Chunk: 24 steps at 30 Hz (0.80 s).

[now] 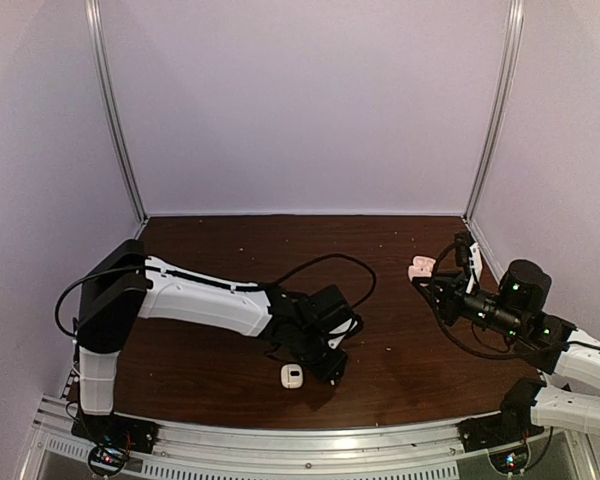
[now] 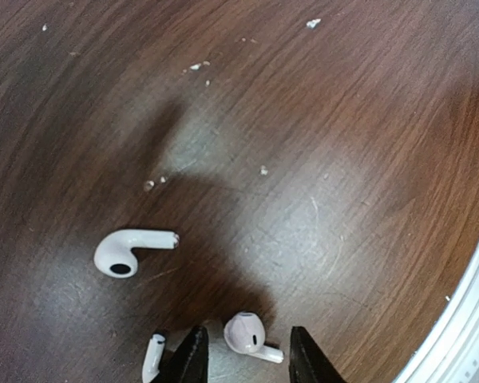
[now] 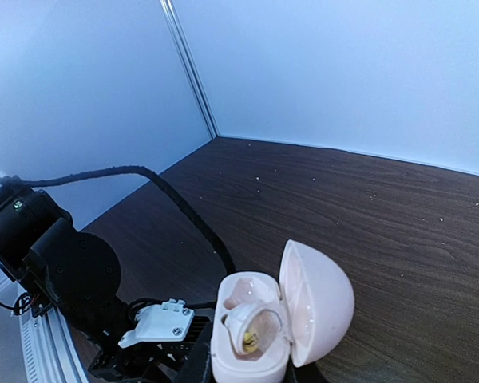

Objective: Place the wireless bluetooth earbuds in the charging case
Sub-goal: Pick up the left earbud from the center of the board.

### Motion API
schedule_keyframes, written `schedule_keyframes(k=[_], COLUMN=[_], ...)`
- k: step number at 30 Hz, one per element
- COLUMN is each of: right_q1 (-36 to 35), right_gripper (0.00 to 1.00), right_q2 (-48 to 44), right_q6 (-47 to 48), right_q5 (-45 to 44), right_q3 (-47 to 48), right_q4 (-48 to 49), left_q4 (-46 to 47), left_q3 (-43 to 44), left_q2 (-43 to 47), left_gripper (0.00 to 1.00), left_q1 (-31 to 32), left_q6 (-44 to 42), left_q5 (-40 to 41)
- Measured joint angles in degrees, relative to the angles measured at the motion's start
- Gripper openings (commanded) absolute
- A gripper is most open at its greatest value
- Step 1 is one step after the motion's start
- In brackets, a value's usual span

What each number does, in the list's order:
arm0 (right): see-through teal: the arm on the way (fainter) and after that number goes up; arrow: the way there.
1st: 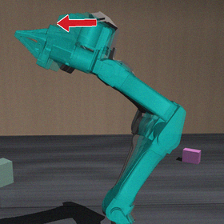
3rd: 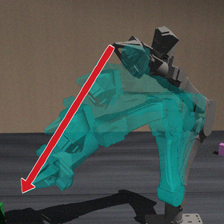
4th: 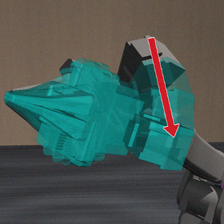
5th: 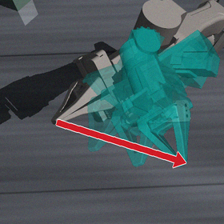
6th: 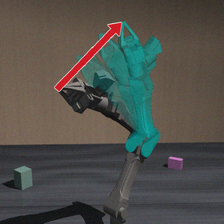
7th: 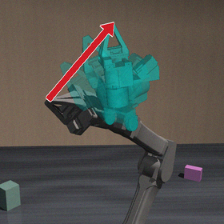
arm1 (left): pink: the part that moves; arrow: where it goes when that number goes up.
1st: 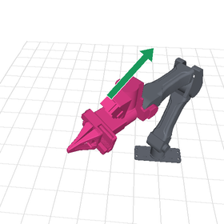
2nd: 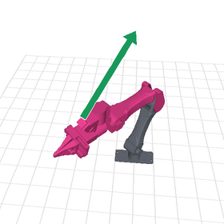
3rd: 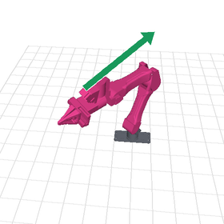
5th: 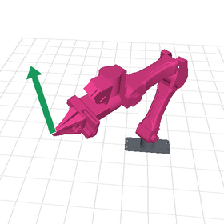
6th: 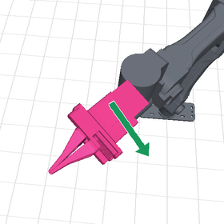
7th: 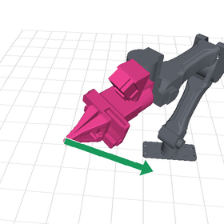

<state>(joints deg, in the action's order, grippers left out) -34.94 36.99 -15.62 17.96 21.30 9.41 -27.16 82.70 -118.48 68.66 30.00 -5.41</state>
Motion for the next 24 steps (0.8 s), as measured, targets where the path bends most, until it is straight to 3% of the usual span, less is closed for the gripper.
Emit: schedule_keyframes(k=[15,24], right_q1=[0.0,0.0], right_gripper=[0.00,0.00], right_q2=[0.0,0.0], right_q6=[0.2,0.2], right_q5=[0.0,0.0], right_q3=[0.0,0.0], right_q4=[0.0,0.0], left_q4=[-0.5,-3.2], left_q3=[3.9,5.2], left_q2=[-3.9,-4.3], left_gripper=[0.31,0.40], left_q1=[2.8,4.9], left_q6=[-5.7,-12.0], left_q5=[-1.2,2.7])
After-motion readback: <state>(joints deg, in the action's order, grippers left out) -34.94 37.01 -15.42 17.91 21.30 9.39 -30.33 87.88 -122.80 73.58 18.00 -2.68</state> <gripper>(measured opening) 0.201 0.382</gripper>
